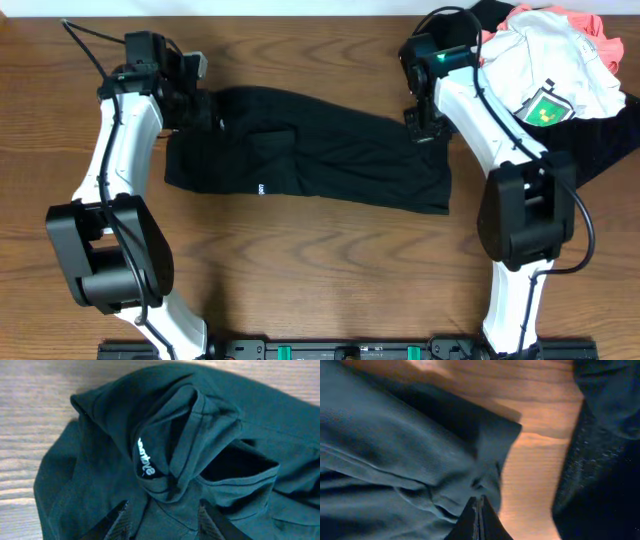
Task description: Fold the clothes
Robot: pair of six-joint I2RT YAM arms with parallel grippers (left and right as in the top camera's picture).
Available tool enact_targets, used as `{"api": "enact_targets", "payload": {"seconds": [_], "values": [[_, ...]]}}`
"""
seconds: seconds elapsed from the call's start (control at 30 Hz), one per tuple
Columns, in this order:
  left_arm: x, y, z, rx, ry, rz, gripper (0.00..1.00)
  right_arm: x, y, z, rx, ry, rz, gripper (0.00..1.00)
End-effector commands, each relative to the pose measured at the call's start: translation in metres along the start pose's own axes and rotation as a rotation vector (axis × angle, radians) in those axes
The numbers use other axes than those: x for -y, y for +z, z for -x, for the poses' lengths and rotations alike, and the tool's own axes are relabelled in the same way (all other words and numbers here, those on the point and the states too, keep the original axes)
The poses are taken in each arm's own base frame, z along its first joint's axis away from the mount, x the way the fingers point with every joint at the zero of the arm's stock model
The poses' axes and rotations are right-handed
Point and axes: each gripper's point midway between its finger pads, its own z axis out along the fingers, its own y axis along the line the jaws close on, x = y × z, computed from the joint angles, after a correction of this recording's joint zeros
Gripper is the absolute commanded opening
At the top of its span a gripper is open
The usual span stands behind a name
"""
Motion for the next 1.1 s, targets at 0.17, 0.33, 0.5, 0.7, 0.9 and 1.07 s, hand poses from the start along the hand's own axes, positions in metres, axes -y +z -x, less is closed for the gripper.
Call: {"api": "enact_targets", "payload": {"seconds": [0.17,0.33,0.5,0.7,0.9,1.07], "values": [[-0.008,0.028,-0.019,-0.077,0.001,-0.013,0.15,0.000,0.037,-0.022,-0.080,0.103,0.105,0.01],[-0.020,0.042,-0.026,-0.112,-0.006,0.030,0.06,-0.002,0.048,-0.033,-0.105,0.098,0.103,0.01],[-0.025,0.063,-0.038,-0.164,-0.024,0.025,0.06,-0.006,0.057,-0.039,-0.116,0.097,0.118,0.01],[-0.043,0.080,-0.054,-0.228,-0.070,0.102,0.06,-0.013,0.069,-0.037,-0.086,0.102,0.144,0.01],[-0.057,0.081,-0.062,-0.255,-0.114,0.168,0.06,-0.016,0.073,-0.012,0.021,0.116,0.160,0.01],[-0.073,0.079,-0.074,-0.274,-0.185,0.213,0.06,-0.019,0.071,0.009,0.103,0.128,0.176,0.01]]}}
